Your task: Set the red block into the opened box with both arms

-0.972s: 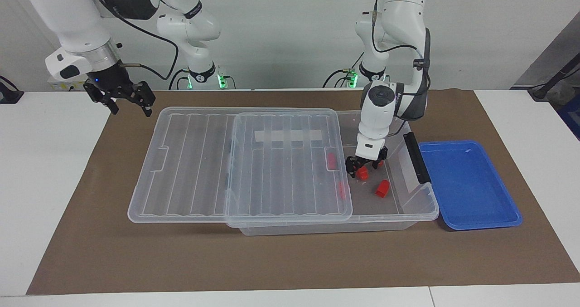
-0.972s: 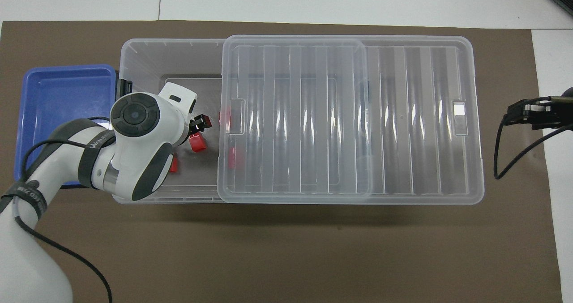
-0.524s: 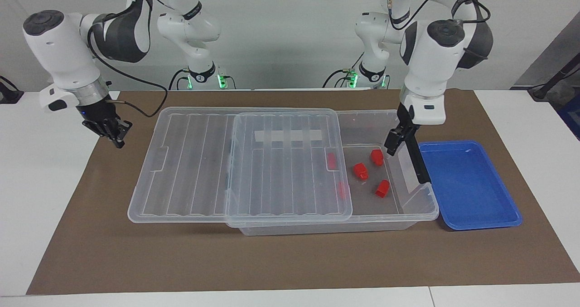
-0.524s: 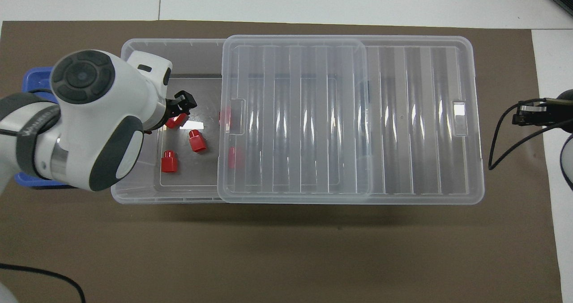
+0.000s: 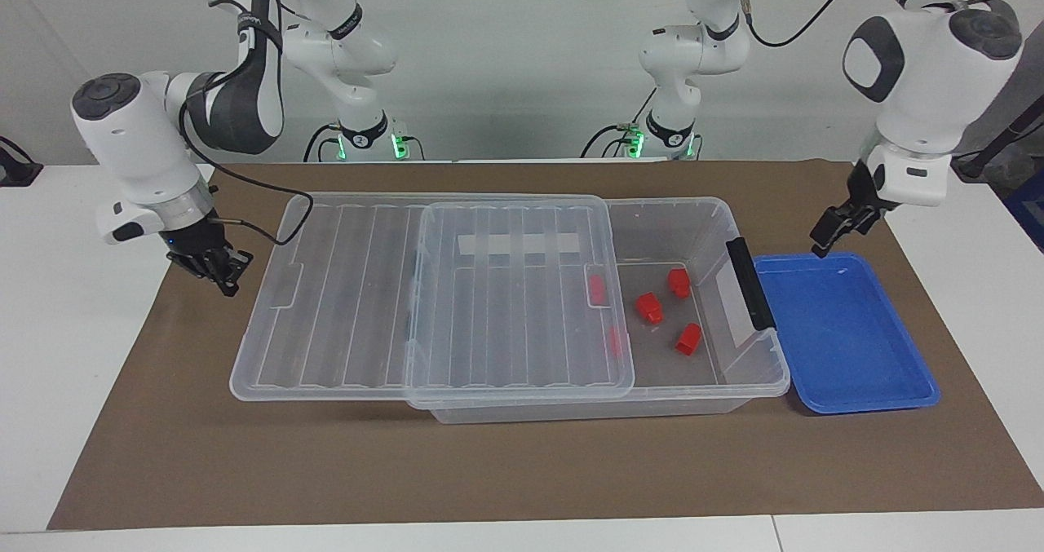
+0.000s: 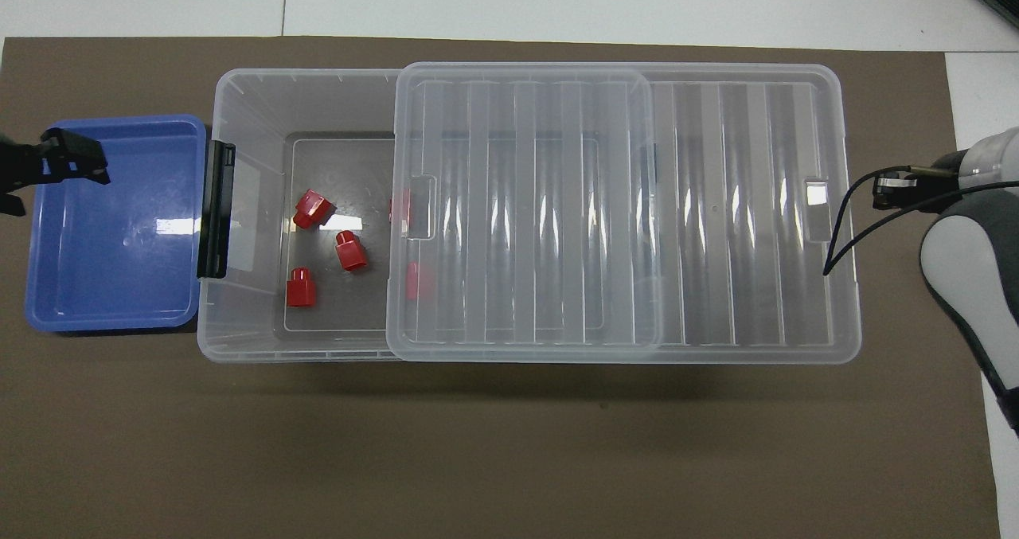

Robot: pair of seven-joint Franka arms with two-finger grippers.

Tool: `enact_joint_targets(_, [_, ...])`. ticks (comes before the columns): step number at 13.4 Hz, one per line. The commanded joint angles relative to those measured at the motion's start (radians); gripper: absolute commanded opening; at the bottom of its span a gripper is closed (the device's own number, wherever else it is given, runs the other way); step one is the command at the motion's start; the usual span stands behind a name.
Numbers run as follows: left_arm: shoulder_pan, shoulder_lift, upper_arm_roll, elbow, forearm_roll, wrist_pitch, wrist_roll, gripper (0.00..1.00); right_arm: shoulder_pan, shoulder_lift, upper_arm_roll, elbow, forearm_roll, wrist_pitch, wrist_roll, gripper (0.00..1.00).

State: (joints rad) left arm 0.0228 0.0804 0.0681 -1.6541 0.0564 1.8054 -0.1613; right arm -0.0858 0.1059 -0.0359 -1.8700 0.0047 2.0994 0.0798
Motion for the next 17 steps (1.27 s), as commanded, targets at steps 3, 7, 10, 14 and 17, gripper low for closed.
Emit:
enact_joint_targets(3, [0.114,-0.016,-0.011,-0.016,-0.016,-0.003,0.465,1.0,0.063,-0.012,0.011,-0.009,0.02,-0.013,0.023,0.0])
enact_joint_targets(7, [0.083,-0.031,-0.017,-0.038,-0.016,0.025,0.464,1.0,0.153,-0.015,0.011,-0.011,0.06,-0.022,0.026,0.0])
enact_joint_targets(10, [0.083,-0.048,-0.022,-0.024,-0.015,0.026,0.471,1.0,0.207,-0.021,0.011,-0.021,0.06,-0.03,0.026,0.0])
enact_joint_targets(14, [0.048,-0.088,-0.028,0.053,-0.021,-0.061,0.464,1.0,0.268,-0.026,0.013,-0.029,0.061,-0.05,0.034,0.0])
enact_joint_targets(17, [0.049,-0.132,-0.027,0.063,-0.018,-0.159,0.468,1.0,0.314,-0.029,0.013,-0.034,0.061,-0.056,0.061,0.0])
